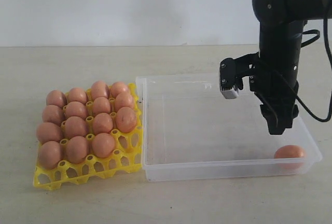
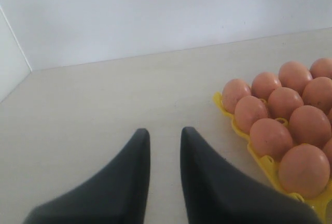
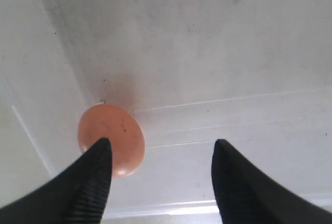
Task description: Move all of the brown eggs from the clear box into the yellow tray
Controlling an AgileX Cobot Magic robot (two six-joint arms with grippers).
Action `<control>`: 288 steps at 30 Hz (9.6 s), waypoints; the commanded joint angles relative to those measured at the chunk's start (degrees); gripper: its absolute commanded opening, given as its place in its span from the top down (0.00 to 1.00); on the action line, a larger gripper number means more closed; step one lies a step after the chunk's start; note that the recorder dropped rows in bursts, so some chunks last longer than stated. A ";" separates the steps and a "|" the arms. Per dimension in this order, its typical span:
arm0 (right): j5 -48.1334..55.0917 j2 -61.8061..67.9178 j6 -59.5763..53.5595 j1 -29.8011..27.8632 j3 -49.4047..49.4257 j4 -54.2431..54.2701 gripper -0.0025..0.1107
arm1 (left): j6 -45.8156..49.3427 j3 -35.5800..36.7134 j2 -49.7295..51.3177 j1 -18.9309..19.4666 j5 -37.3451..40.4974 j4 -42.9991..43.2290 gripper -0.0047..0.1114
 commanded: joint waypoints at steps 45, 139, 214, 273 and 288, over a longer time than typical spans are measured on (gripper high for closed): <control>-10.49 3.27 -6.83 -5.80 11.00 5.27 0.81 | -0.11 0.22 -0.11 -0.30 -0.12 -0.11 0.77; -92.29 3.18 126.44 19.87 21.70 -58.99 0.98 | -0.11 0.22 -0.11 -0.30 -0.12 -0.11 0.77; -100.42 -75.44 122.12 -20.63 31.63 -72.22 0.98 | -0.11 0.22 -0.11 -0.30 -0.12 -0.11 0.77; -51.14 -104.80 51.56 -20.22 79.01 2.53 0.98 | -0.11 0.22 -0.11 -0.30 -0.12 -0.11 0.77; -51.28 -104.80 51.58 -20.22 79.01 2.53 0.98 | -0.11 0.22 -0.11 -0.30 -0.12 -0.11 0.77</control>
